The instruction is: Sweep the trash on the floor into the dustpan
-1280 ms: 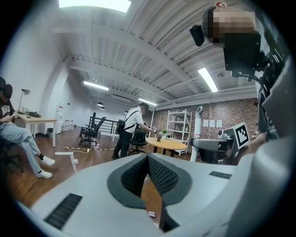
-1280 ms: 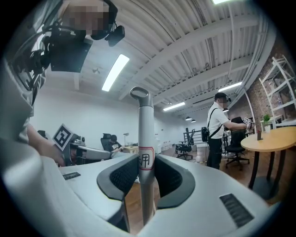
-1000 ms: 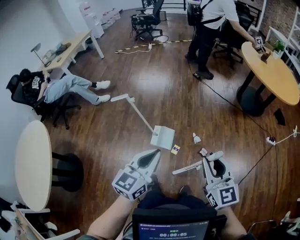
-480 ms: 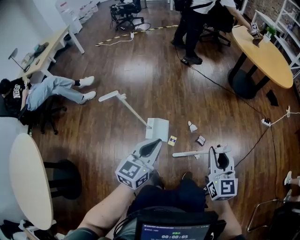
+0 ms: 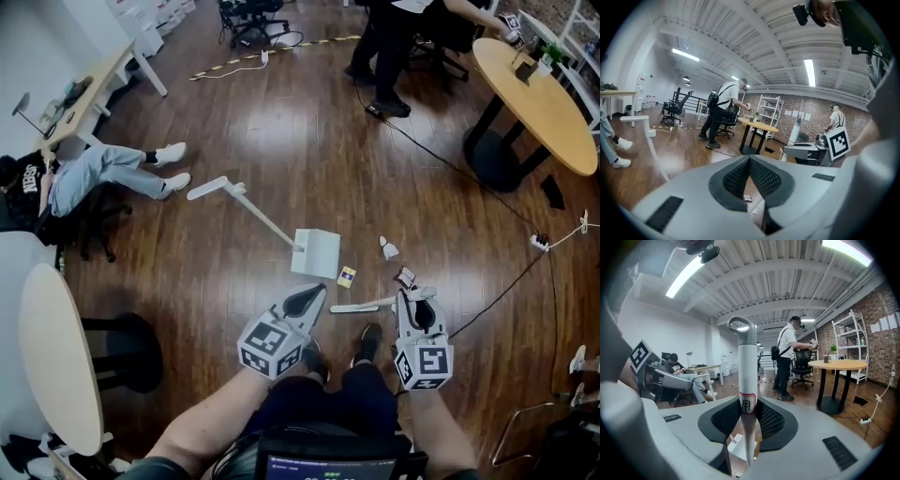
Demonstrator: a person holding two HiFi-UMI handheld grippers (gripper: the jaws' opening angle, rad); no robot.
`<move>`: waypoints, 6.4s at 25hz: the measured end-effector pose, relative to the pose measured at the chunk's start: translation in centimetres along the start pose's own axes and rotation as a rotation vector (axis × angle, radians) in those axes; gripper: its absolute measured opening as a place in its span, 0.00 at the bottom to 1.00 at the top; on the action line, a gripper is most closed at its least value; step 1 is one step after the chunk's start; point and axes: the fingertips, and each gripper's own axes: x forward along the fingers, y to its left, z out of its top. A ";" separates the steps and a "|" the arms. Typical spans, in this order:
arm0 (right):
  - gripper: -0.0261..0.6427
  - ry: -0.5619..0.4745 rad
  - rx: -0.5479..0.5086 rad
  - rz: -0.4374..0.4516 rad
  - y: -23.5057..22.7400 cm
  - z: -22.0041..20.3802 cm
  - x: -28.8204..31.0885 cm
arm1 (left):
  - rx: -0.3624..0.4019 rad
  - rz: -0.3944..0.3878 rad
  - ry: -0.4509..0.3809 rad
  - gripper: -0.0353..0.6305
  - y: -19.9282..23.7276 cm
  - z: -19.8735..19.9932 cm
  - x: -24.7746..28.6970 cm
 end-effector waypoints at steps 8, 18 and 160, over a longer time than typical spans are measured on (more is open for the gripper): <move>0.24 0.008 0.015 -0.040 -0.9 -1.2 4.6 | -0.011 0.029 0.017 0.07 1.1 -0.4 -0.2; 0.24 -0.006 -0.023 -0.024 -0.9 -0.2 11.4 | -0.032 0.051 0.030 0.07 2.6 -0.9 -0.3; 0.22 -0.117 -0.169 0.106 -11.5 24.6 12.4 | 0.144 -0.038 -0.136 0.07 3.9 23.8 13.9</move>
